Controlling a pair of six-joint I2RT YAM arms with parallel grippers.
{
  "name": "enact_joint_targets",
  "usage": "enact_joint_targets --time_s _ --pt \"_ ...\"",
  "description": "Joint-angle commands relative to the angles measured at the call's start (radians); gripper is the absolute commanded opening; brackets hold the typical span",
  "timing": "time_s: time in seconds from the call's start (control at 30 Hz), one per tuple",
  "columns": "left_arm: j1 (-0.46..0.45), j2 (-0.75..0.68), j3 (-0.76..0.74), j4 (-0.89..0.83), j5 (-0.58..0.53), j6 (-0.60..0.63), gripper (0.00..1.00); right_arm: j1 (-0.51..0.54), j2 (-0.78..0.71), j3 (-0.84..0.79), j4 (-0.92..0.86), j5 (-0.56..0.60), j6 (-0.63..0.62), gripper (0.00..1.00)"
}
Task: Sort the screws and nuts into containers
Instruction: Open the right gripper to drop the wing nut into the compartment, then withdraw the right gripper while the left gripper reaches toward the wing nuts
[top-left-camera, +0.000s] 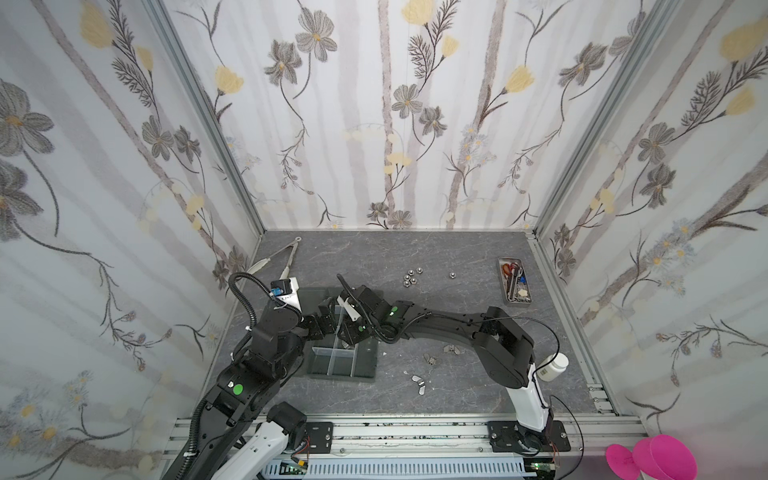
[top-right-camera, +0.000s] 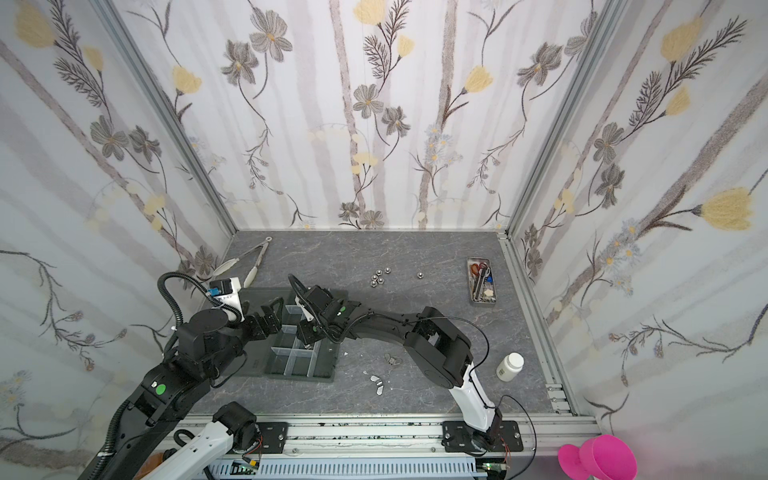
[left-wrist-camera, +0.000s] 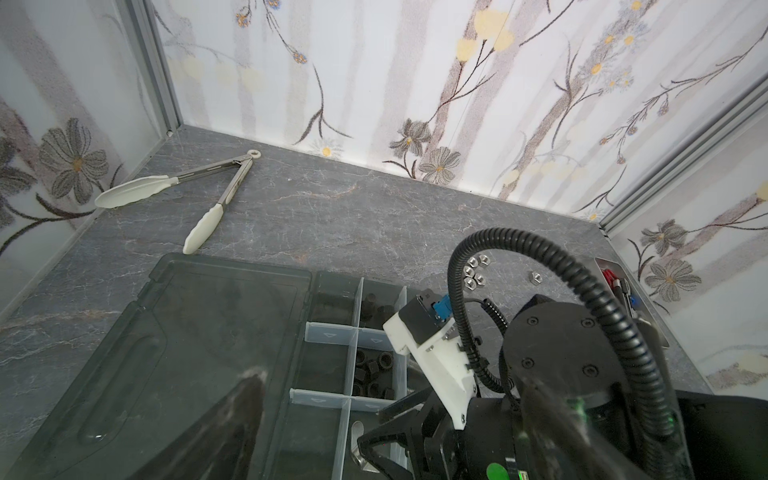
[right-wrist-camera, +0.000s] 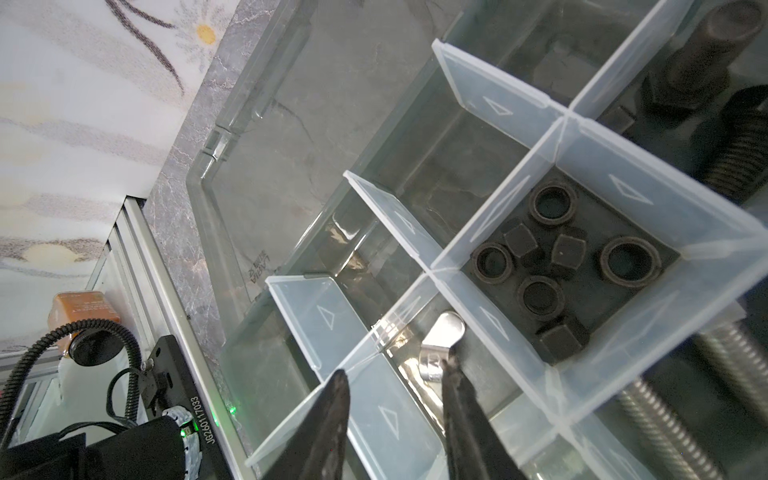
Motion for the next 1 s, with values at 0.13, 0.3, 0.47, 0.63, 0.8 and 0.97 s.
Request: enact_joint_targets --time_s 0.13,0.3,0.47,0.63,0.8,0.97 --pt "-0.002 0.062 0.018 0.012 0.109 0.010 0.96 -0.046 -0.125 -0.117 0.077 0.008 0.016 0.39" --pt "-0.023 0.101 0.018 0.052 0.166 -0.002 0.96 -0.116 -0.256 -0.286 0.179 -0.023 0.061 0.39" --pt "-0.101 0.174 0.014 0.087 0.143 -0.036 0.95 -0.204 -0.400 -0.455 0.233 -0.026 0.083 0.39" --pt "-0.247 0.281 0.031 0.099 0.036 -0.047 0.94 -0.306 -0.546 -0.592 0.267 -0.025 0.092 0.40" --pt "-0.337 0.386 0.060 0.104 -0.008 -0.050 0.91 -0.394 -0.659 -0.692 0.272 -0.034 0.091 0.40" --pt "-0.395 0.470 0.084 0.103 -0.021 -0.047 0.85 -0.471 -0.737 -0.768 0.269 -0.054 0.087 0.41"
